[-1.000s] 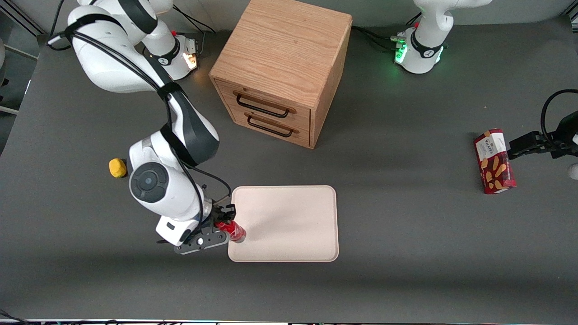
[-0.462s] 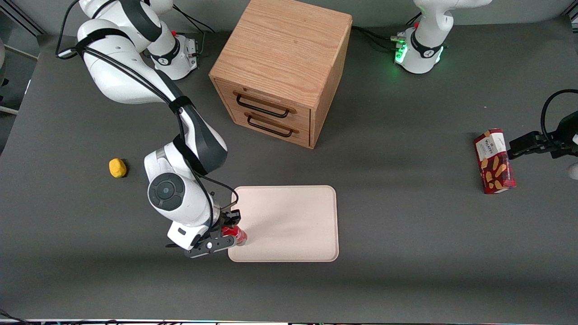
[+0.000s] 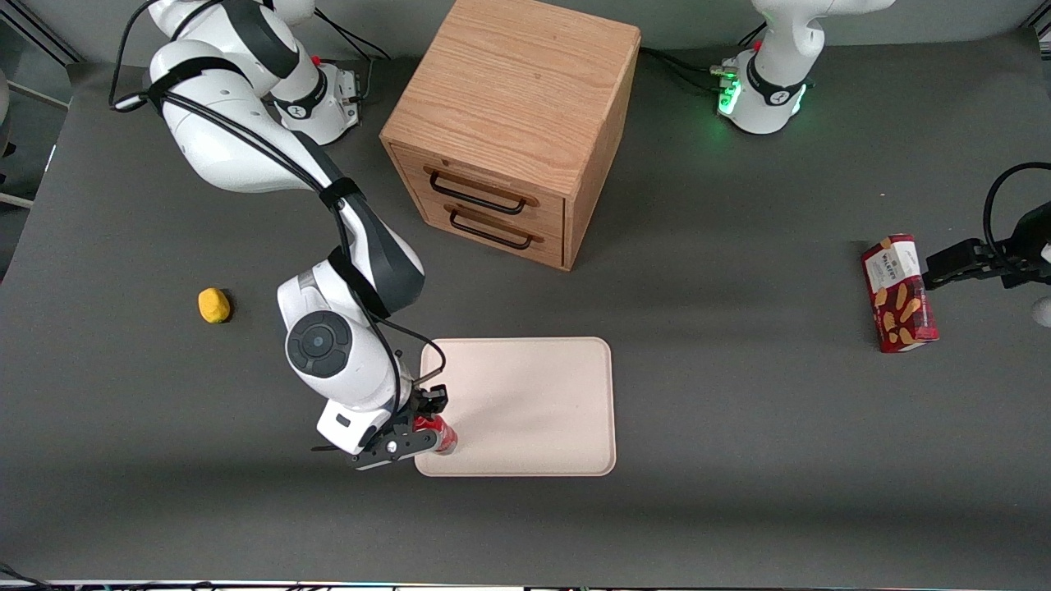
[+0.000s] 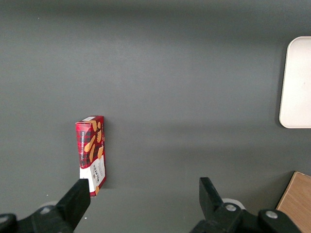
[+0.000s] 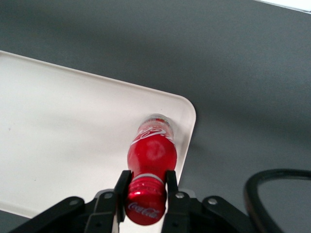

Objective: Place coke bottle on tray

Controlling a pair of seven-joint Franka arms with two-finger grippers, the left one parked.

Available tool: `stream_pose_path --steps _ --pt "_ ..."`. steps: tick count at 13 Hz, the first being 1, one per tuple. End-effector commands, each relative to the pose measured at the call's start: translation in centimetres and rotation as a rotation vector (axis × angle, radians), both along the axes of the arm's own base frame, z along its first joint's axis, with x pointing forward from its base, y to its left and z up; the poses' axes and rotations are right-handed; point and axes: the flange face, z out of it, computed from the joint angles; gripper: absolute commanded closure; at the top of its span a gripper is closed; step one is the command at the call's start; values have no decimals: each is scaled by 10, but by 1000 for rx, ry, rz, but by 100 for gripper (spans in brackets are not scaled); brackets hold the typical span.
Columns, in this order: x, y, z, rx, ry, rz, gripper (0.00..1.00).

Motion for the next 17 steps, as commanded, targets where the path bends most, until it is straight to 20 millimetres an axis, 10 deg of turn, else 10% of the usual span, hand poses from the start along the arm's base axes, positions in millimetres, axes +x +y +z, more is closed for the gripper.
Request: stream_pose_path --steps 1,4,7,17 --pt "2 0 7 -7 -27 -25 9" --pt "3 -2 12 -10 -36 -27 0" --pt "3 -31 60 -10 -69 -62 0" --pt "-95 -266 191 24 35 -282 0"
